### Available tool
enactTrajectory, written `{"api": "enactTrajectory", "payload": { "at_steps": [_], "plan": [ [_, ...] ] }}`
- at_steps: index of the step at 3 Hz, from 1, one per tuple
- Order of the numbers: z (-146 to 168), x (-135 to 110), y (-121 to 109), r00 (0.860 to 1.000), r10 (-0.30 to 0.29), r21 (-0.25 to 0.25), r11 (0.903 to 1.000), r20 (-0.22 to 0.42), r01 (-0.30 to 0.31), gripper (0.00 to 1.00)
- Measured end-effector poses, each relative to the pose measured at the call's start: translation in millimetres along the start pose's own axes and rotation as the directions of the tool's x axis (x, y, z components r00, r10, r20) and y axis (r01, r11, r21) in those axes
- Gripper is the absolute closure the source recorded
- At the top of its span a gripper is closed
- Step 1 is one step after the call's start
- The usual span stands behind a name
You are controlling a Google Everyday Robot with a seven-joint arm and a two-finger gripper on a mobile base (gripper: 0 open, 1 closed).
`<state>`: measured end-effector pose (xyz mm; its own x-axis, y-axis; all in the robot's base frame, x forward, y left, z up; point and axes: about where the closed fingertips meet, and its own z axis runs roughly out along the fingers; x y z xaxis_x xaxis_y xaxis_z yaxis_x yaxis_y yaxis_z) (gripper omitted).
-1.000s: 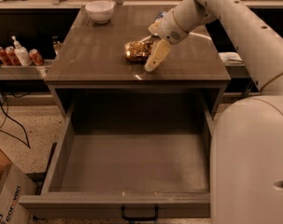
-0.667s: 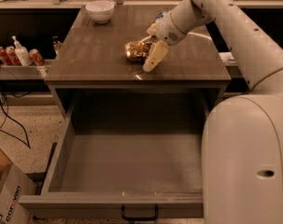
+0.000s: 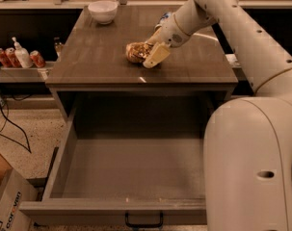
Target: Place orange can into top drawer
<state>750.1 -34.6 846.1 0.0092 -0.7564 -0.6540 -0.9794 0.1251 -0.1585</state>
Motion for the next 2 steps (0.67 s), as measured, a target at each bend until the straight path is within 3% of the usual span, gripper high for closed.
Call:
{"api": "enactTrajectory", "payload": {
  "at_steps": [2],
  "plan": [
    [-0.3,-0.6,4.9,1.0,-0.003,-0.007,1.0,-0.006,0.003,0.85]
  ]
}}
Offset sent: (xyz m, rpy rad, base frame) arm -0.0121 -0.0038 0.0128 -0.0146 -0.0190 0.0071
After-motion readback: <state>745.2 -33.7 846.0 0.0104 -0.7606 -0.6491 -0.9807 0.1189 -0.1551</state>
